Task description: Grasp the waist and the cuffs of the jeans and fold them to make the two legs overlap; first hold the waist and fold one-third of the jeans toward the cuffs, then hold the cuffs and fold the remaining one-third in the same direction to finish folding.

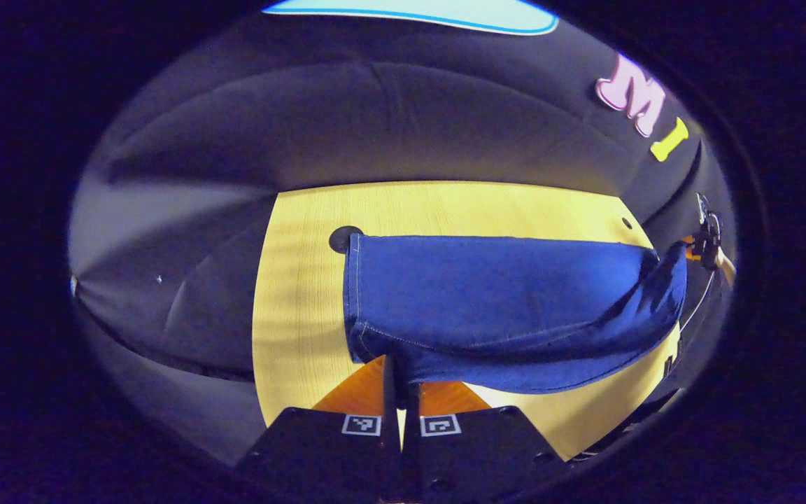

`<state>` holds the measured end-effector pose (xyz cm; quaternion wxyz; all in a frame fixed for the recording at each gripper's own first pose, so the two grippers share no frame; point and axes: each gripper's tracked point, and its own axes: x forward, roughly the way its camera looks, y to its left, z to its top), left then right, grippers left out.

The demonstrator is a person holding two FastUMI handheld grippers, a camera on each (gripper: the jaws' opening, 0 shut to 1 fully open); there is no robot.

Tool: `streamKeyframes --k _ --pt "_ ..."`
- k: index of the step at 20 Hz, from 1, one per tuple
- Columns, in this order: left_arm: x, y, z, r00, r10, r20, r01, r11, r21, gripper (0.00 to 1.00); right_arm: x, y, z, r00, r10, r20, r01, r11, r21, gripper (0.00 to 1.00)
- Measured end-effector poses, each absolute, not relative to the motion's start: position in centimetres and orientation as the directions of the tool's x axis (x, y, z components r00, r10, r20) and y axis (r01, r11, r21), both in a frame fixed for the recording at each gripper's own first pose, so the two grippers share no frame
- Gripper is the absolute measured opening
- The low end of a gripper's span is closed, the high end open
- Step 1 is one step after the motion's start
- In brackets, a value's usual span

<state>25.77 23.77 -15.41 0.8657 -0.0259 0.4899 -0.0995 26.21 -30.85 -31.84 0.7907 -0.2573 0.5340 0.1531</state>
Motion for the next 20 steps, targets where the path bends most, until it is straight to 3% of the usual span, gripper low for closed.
streamKeyframes --k 2,5,8,9,10,14,17,20 --pt "25.5 24.0 -16.0 0.491 -0.232 -0.84 0.086 0.972 -0.218 0.06 27.6 -30.8 -33.3 0.313 0.003 -0.95 -0.395 0.91 -0.127 0.05" --pt "24.9 24.4 -16.5 0.464 -0.18 -0.867 -0.007 0.978 -0.207 0.04 29.8 -30.6 -33.3 0.3 0.015 -0.954 -0.267 0.961 -0.069 0.06" --pt "25.0 24.1 -15.2 0.463 -0.142 -0.875 -0.047 0.982 -0.184 0.14 30.6 -29.9 -31.1 0.299 0.004 -0.954 -0.154 0.987 -0.044 0.1" --pt "25.0 24.5 -14.1 0.472 -0.113 -0.874 -0.056 0.986 -0.158 0.25 31.2 -29.9 -30.3 0.313 -0.009 -0.95 -0.11 0.993 -0.046 0.14" --pt "25.0 24.7 -12.5 0.486 -0.098 -0.868 -0.051 0.989 -0.14 0.25 32.0 -29.6 -29.9 0.334 -0.002 -0.942 -0.061 0.998 -0.024 0.43" --pt "24.8 24.5 -8.4 0.579 -0.057 -0.813 0.004 0.998 -0.067 0.99 32.1 -29.0 -26.9 0.467 0.054 -0.883 0.109 0.987 0.119 1.0" --pt "23.3 23.2 -7.1 0.68 0.005 -0.733 0.061 0.996 0.063 0.97 30.0 -28.7 -25.8 0.554 0.019 -0.832 0.192 0.97 0.151 0.99" --pt "21.0 20.9 -4.9 0.783 0.074 -0.618 0.054 0.981 0.185 0.97 27.4 -28.7 -24.2 0.601 -0.127 -0.789 0.269 0.962 0.05 0.99"
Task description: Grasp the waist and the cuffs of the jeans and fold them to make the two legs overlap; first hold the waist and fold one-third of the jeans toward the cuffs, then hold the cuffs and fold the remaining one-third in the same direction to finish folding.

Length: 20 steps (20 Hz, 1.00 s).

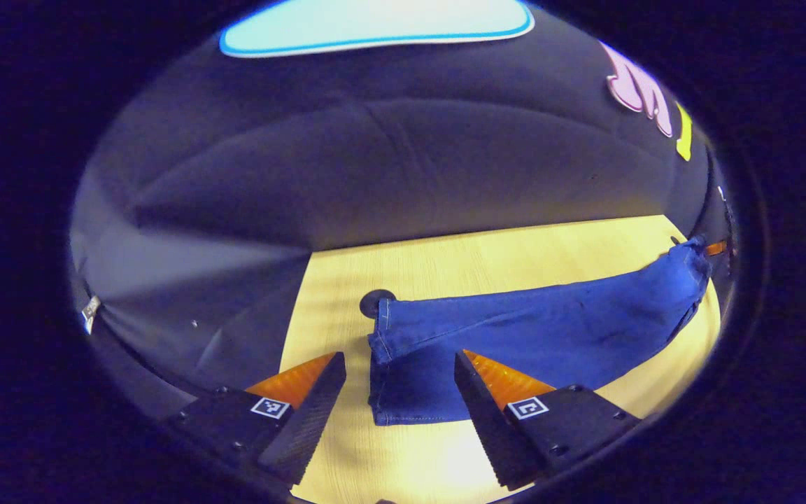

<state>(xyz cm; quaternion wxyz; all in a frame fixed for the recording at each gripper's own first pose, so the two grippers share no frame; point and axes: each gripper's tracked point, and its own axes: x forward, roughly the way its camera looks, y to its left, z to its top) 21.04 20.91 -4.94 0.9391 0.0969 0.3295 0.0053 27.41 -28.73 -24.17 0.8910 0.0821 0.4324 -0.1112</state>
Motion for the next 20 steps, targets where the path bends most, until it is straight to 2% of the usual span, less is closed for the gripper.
streamKeyframes --k 3,5,7,10,15,20 --pt "17.4 16.8 -3.7 0.828 0.067 -0.557 0.038 0.984 0.173 0.99 25.8 -26.3 -23.5 0.635 -0.189 -0.749 0.301 0.954 0.014 0.99" --pt "15.0 14.1 -2.8 0.855 0.055 -0.515 0.027 0.988 0.15 0.98 24.6 -27.7 -24.6 0.649 -0.224 -0.727 0.356 0.934 0.029 0.99" --pt "13.0 12.2 -2.1 0.872 0.065 -0.485 -0.007 0.993 0.121 0.98 23.4 -28.3 -24.9 0.641 -0.261 -0.722 0.425 0.904 0.051 0.99" --pt "10.5 9.3 -1.2 0.883 0.037 -0.467 0.011 0.995 0.098 0.99 23.5 -30.0 -26.8 0.633 -0.309 -0.71 0.497 0.865 0.068 0.99" --pt "9.3 5.8 -1.0 0.873 -0.015 -0.487 0.061 0.995 0.077 0.98 25.3 -31.9 -29.9 0.621 -0.368 -0.692 0.622 0.769 0.149 0.99" --pt "9.1 3.5 -1.9 0.854 -0.06 -0.517 0.104 0.993 0.056 0.99 25.9 -32.4 -31.3 0.625 -0.4 -0.67 0.629 0.767 0.128 0.99"
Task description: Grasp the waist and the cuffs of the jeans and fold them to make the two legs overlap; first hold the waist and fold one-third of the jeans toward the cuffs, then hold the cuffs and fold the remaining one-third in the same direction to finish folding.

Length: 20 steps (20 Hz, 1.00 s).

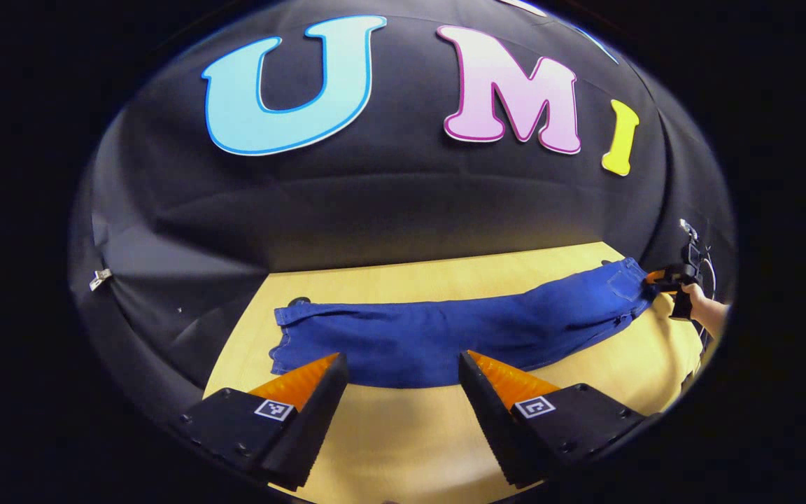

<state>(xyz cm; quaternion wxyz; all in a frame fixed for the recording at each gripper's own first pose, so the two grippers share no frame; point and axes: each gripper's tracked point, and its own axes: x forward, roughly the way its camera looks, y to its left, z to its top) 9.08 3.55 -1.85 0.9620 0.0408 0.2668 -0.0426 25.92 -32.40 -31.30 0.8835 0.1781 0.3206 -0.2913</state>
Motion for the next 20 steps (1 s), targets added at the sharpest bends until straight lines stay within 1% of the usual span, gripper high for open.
streamKeyframes --k 1,2,3,5,7,8,9,10,12,13,14,15,16,17,20 --pt "9.1 3.4 -2.1 0.849 -0.057 -0.526 0.097 0.994 0.049 0.99 25.7 -32.1 -31.4 0.629 -0.392 -0.671 0.624 0.77 0.135 0.99" --pt "9.0 2.8 -2.1 0.844 -0.069 -0.532 0.1 0.995 0.03 0.99 25.9 -32.2 -31.2 0.637 -0.4 -0.659 0.622 0.772 0.132 0.83" --pt "8.9 2.0 -1.7 0.845 -0.09 -0.527 0.109 0.994 0.006 0.99 26.0 -31.7 -31.3 0.645 -0.382 -0.662 0.613 0.775 0.15 0.82" --pt "9.2 0.8 -1.2 0.85 -0.121 -0.512 0.126 0.992 -0.025 0.99 26.4 -31.8 -31.3 0.657 -0.386 -0.647 0.611 0.776 0.157 0.75" --pt "9.4 0.3 -0.9 0.852 -0.13 -0.507 0.135 0.99 -0.027 0.99 26.7 -31.2 -31.3 0.667 -0.378 -0.643 0.611 0.77 0.181 0.5" --pt "9.4 0.1 -0.9 0.851 -0.128 -0.51 0.135 0.991 -0.023 0.99 26.9 -31.2 -31.8 0.667 -0.38 -0.64 0.613 0.769 0.182 0.33" --pt "9.4 0.0 -1.0 0.848 -0.125 -0.514 0.134 0.991 -0.021 0.99 27.1 -31.0 -31.7 0.674 -0.388 -0.629 0.611 0.771 0.179 0.24" --pt "9.3 -0.2 -1.1 0.845 -0.126 -0.519 0.132 0.991 -0.026 0.99 27.1 -31.1 -31.4 0.69 -0.387 -0.611 0.594 0.785 0.175 0.28" --pt "9.2 -0.6 -1.2 0.851 -0.132 -0.508 0.126 0.991 -0.046 0.99 27.0 -31.1 -31.2 0.724 -0.371 -0.582 0.553 0.816 0.168 0.17" --pt "9.2 -0.7 -1.5 0.856 -0.137 -0.498 0.123 0.991 -0.06 0.99 27.0 -31.2 -30.9 0.734 -0.367 -0.572 0.547 0.818 0.177 0.17" --pt "9.4 -0.7 -2.0 0.863 -0.138 -0.487 0.118 0.99 -0.071 0.99 27.3 -30.7 -30.0 0.764 -0.366 -0.532 0.529 0.827 0.191 0.11" --pt "9.4 -0.5 -3.2 0.863 -0.127 -0.489 0.102 0.992 -0.077 0.99 27.9 -30.8 -29.0 0.788 -0.369 -0.492 0.507 0.843 0.179 0.11" --pt "9.4 -0.3 -4.3 0.859 -0.107 -0.5 0.078 0.994 -0.078 0.98 27.4 -30.7 -29.1 0.796 -0.362 -0.485 0.482 0.864 0.147 0.08" --pt "9.5 0.0 -5.4 0.857 -0.094 -0.506 0.06 0.995 -0.084 0.99 27.3 -30.5 -28.7 0.803 -0.35 -0.483 0.457 0.882 0.119 0.08" --pt "9.1 0.4 -6.6 0.864 -0.074 -0.497 0.021 0.994 -0.111 0.97 28.3 -29.9 -26.3 0.838 -0.315 -0.444 0.42 0.894 0.158 0.08"
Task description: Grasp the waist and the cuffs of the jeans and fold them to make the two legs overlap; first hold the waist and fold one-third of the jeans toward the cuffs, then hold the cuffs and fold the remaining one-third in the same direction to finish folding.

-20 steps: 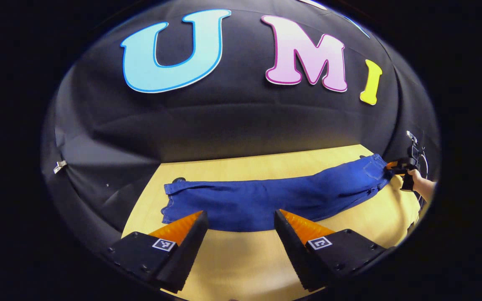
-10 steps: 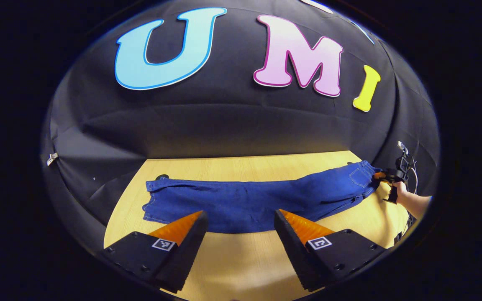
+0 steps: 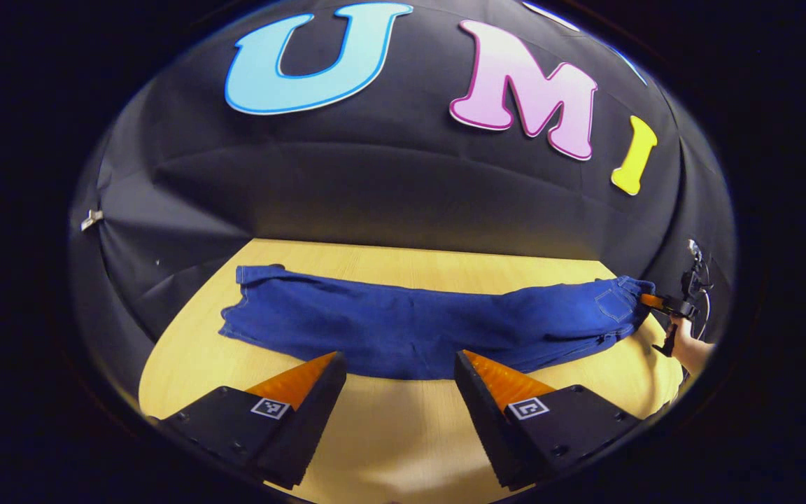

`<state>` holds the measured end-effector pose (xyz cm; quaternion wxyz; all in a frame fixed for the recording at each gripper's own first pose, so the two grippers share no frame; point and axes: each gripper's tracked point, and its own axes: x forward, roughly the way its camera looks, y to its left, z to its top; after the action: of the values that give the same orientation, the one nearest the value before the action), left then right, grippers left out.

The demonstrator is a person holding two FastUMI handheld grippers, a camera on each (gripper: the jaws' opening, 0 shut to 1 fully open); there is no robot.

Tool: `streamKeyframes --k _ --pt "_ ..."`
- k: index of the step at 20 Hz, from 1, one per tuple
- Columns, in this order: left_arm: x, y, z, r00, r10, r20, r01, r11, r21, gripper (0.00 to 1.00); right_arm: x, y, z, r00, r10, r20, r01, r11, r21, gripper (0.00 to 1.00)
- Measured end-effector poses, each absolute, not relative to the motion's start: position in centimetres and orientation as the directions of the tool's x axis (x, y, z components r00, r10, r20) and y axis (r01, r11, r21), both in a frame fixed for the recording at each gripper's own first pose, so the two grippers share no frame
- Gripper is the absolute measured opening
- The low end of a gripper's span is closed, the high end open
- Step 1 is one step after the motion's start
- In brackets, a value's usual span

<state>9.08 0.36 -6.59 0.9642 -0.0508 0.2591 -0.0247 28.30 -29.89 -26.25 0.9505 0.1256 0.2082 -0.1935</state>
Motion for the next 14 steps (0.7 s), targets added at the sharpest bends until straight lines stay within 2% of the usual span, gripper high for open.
streamKeyframes --k 3,7,10,14 --pt "8.3 1.3 -6.5 0.87 -0.058 -0.489 0.001 0.993 -0.115 0.97 28.9 -27.2 -21.4 0.902 -0.256 -0.347 0.326 0.932 0.159 0.08" --pt "7.0 3.3 -6.3 0.872 -0.03 -0.489 -0.023 0.995 -0.102 0.97 25.1 -23.0 -15.3 0.965 -0.114 -0.237 0.139 0.986 0.094 0.08" --pt "5.9 4.4 -5.8 0.884 -0.026 -0.466 -0.033 0.992 -0.119 0.97 22.0 -22.0 -15.2 0.98 0.0 -0.2 0.03 0.989 0.144 0.08" --pt "5.6 6.7 -6.6 0.888 -0.018 -0.459 -0.055 0.988 -0.146 0.97 20.1 -24.4 -15.9 0.978 0.077 -0.195 -0.047 0.987 0.154 0.07"
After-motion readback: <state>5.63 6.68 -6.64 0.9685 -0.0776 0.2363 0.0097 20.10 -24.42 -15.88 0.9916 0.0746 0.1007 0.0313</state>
